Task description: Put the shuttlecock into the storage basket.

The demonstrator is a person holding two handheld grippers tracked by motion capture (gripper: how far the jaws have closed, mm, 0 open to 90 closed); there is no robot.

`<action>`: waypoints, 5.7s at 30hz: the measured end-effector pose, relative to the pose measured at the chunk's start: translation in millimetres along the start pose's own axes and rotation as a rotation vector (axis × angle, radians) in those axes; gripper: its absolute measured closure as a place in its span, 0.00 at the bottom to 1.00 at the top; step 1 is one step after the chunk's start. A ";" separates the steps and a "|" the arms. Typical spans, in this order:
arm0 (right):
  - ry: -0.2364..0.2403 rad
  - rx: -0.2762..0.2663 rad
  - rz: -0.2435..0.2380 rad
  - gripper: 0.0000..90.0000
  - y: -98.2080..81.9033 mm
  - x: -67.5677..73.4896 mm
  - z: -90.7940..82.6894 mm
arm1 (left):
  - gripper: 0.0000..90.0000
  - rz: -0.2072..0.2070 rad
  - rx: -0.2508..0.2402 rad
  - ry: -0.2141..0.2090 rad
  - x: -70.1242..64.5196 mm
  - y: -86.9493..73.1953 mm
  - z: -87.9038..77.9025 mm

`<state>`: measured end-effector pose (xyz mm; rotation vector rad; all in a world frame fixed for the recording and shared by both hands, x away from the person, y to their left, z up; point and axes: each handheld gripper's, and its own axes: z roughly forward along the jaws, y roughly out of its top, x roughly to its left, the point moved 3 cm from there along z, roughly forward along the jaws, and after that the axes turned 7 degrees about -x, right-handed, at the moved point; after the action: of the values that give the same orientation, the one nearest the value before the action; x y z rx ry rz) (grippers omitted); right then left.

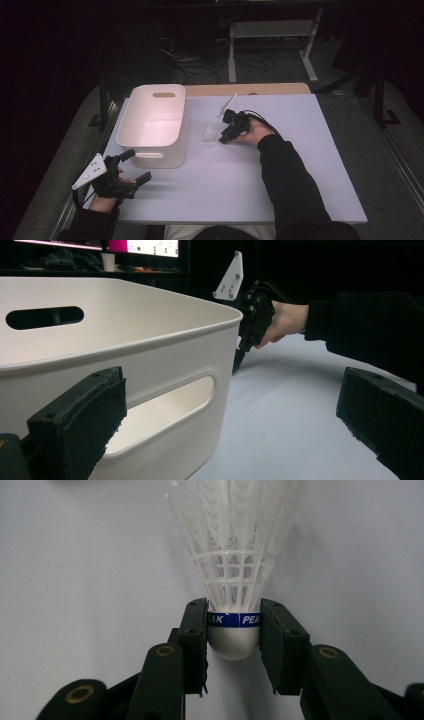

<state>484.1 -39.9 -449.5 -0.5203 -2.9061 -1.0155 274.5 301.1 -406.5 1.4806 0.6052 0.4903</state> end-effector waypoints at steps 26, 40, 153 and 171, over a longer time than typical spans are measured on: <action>-0.018 -0.027 -0.002 0.71 9.0 5.9 -38.7 | 0.00 0.001 0.000 0.001 -0.2 0.0 0.2; -0.038 -0.004 -0.050 0.71 30.0 20.1 -70.2 | 0.00 0.003 -0.001 0.001 -0.5 0.1 0.2; 0.050 -0.113 -0.302 0.71 172.4 104.6 -76.4 | 0.00 0.010 -0.002 -0.002 -0.8 0.2 -0.7; 0.091 -0.106 -0.305 0.71 178.7 106.8 -50.8 | 0.00 0.007 -0.003 -0.003 -1.3 0.2 -1.1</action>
<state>435.3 92.6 -288.3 -0.0283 -2.9194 -1.1949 272.8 301.1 -406.2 1.4804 0.5972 0.4943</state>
